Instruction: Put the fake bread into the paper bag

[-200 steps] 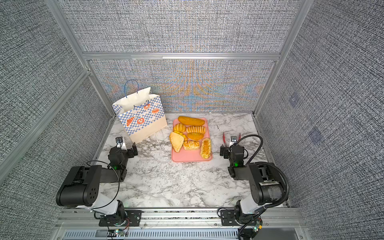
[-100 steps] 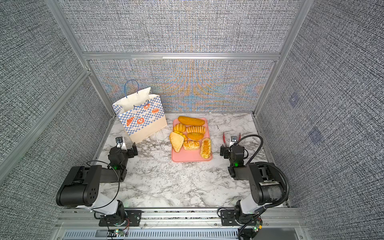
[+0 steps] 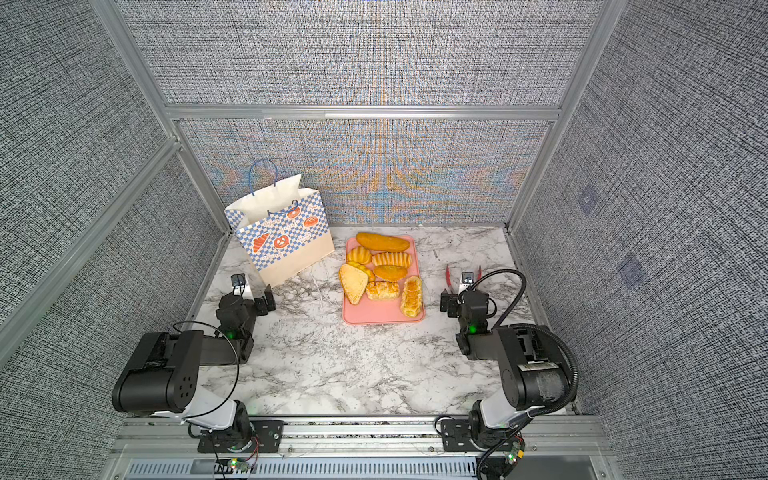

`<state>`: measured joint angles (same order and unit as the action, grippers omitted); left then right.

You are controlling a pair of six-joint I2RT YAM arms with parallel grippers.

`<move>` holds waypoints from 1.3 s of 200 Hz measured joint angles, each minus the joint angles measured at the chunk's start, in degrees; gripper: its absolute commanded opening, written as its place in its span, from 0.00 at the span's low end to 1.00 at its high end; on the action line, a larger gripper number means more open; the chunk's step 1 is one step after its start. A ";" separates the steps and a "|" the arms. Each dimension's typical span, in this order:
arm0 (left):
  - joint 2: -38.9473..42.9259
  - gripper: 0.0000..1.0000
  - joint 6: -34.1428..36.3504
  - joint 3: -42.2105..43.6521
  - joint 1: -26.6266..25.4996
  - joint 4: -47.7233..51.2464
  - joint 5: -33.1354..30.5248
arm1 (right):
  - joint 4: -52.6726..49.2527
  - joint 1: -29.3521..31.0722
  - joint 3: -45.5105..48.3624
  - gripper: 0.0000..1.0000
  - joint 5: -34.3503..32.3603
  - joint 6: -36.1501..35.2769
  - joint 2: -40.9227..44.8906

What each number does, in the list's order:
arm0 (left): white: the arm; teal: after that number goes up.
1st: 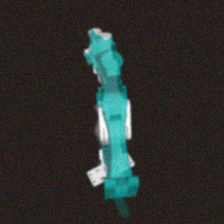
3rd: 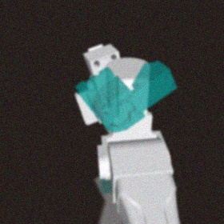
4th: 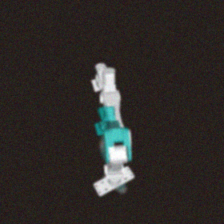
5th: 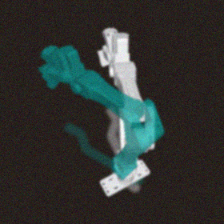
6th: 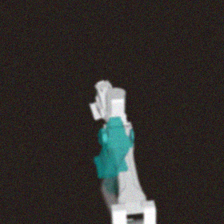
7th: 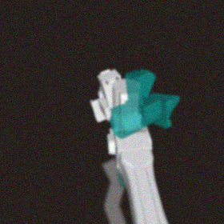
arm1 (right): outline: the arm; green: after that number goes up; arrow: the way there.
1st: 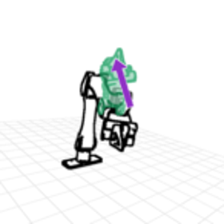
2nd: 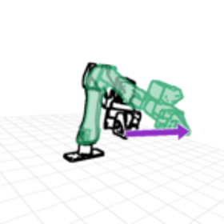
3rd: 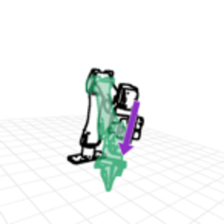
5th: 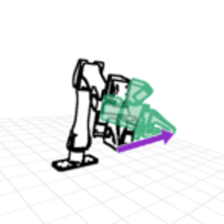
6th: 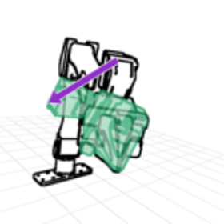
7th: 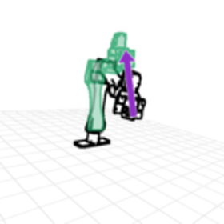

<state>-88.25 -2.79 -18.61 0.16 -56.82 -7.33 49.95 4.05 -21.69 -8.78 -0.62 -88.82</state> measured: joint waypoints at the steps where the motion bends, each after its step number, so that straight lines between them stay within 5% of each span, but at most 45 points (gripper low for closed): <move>1: 0.00 0.98 0.00 0.00 0.00 0.00 0.00 | 0.00 0.00 0.00 0.99 0.00 0.00 0.00; 47: 3.72 0.98 -0.07 -0.70 0.00 2.97 -0.39 | -1.62 0.00 1.20 0.99 0.04 -0.07 6.95; 91: 16.57 0.99 -1.33 -9.35 -0.04 20.83 -3.43 | -11.26 0.00 0.07 0.99 -0.20 1.01 21.07; 171: 30.21 0.99 -15.19 -27.47 0.76 58.16 -6.62 | -48.57 -0.33 -17.09 0.98 0.37 17.79 38.91; 211: 24.96 0.92 -17.03 -45.97 1.95 73.88 -1.97 | -60.17 -0.68 -20.39 0.82 12.33 24.87 41.35; 217: 23.58 0.98 -16.59 -49.35 2.29 76.11 -1.07 | -61.68 -0.70 -22.16 0.80 15.08 25.35 40.15; 260: 8.98 0.89 -11.06 -74.16 5.60 89.90 7.30 | -66.10 4.31 -28.83 0.77 33.33 28.57 32.11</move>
<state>-79.26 -13.85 -92.77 5.76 33.08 -0.03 -16.14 8.36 -50.52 24.56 27.94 -56.71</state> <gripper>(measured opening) 0.900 0.769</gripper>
